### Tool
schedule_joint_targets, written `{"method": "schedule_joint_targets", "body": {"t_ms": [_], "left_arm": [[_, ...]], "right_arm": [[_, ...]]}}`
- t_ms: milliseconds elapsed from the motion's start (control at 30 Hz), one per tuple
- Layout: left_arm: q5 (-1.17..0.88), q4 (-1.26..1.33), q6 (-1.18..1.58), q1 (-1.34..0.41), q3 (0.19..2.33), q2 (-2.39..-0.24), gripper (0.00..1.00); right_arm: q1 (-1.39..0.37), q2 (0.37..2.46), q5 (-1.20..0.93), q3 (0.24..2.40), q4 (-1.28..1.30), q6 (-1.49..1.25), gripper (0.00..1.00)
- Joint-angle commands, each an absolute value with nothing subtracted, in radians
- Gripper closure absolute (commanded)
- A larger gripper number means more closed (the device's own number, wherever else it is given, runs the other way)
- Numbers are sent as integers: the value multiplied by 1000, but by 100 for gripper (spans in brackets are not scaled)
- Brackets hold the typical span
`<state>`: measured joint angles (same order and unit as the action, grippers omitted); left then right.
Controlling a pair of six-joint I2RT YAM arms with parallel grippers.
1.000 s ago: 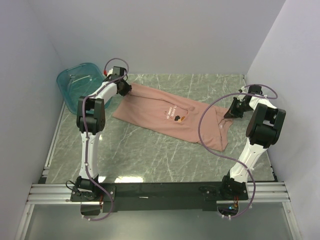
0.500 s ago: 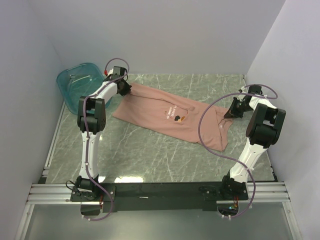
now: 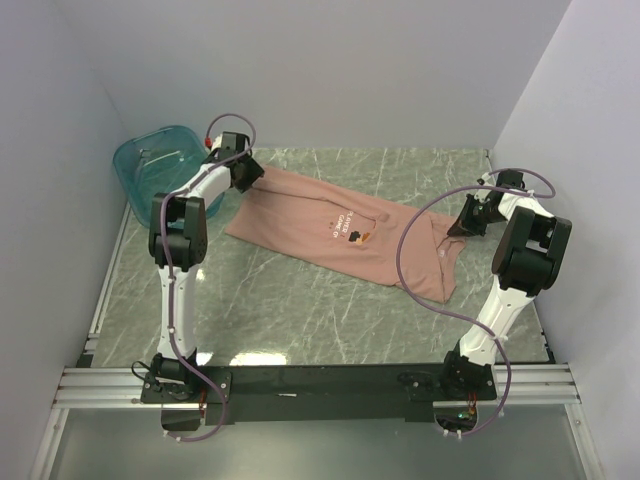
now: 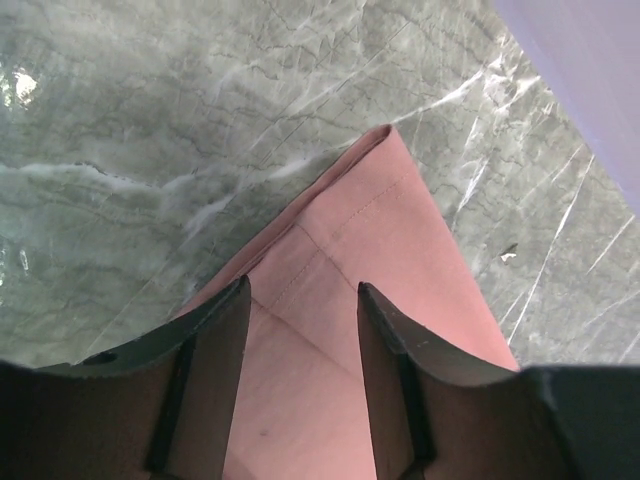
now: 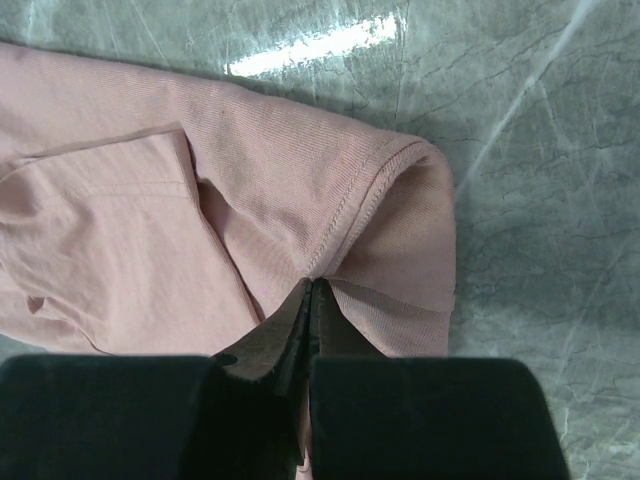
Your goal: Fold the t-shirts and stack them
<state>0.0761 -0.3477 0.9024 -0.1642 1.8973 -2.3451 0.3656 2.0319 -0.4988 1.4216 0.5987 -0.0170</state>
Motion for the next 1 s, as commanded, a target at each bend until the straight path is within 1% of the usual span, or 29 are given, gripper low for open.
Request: {"method": "schedule_joint_targets", "body": {"t_ms": [0,133,367,533,800,900,967], "left_arm": [[83,-327,894,-160,1882,-2290,48],[83,-319,899,-160,1868,-2284,50],[92,-364,903,-160,1910,-2316,50],[91,-377,913,-160,1927,-2350,57],[92,-387,908,-160,1959,-2375,66],[87,-402,905,-160,1988,-2391,66],[86,-403,907,-160,1991,-2396,64]], "right_arm": [[371,2034,-511,1466,603,-9,100],[371,2033,-511,1465,603,-9,100],[371,2034,-511,1465,601,-8,100],[371,2034,-512,1465,601,-9,100],[373,2033,-512,1462,600,-9,100],[373,2033,-512,1463,600,-9,100],[373,2033,-512,1463,601,-9,100]]}}
